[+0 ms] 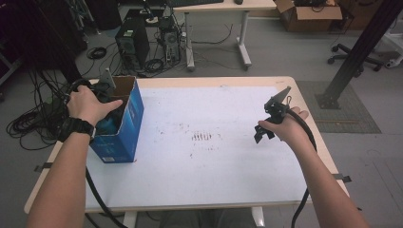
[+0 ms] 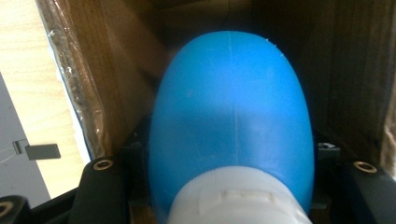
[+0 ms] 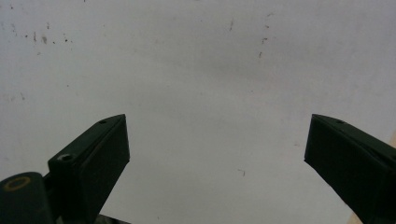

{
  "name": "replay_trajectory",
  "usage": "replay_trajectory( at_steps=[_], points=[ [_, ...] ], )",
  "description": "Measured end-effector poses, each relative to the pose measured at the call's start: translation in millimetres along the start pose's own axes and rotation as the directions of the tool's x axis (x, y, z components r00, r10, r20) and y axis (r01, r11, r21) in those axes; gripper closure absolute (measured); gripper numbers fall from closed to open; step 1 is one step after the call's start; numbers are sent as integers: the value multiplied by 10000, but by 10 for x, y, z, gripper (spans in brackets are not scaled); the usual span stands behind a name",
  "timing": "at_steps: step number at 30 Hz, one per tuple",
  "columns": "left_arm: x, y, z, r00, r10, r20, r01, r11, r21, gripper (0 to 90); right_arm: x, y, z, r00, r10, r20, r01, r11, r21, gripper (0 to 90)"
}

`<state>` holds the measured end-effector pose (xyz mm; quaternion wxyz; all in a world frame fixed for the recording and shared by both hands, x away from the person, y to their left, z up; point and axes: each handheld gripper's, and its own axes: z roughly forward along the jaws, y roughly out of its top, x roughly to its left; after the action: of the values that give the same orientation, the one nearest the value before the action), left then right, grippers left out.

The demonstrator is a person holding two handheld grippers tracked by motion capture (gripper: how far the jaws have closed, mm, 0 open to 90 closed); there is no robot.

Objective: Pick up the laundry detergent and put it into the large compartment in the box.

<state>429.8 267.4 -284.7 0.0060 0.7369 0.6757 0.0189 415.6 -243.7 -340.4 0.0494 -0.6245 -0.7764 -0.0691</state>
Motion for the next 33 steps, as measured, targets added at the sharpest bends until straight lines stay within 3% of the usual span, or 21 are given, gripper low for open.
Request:
replay_trajectory(
  at_steps=[23,33],
  points=[
    [-30,-10,-4,9998,175,53,-175,9998,-75,365,6,-18,5,10000,9,-11,-9,10000,9,67],
    [-58,-13,-172,9994,219,-253,-224,9995,-223,347,-11,-24,-8,10000,13,-32,-13,10000,0,67]
  ],
)
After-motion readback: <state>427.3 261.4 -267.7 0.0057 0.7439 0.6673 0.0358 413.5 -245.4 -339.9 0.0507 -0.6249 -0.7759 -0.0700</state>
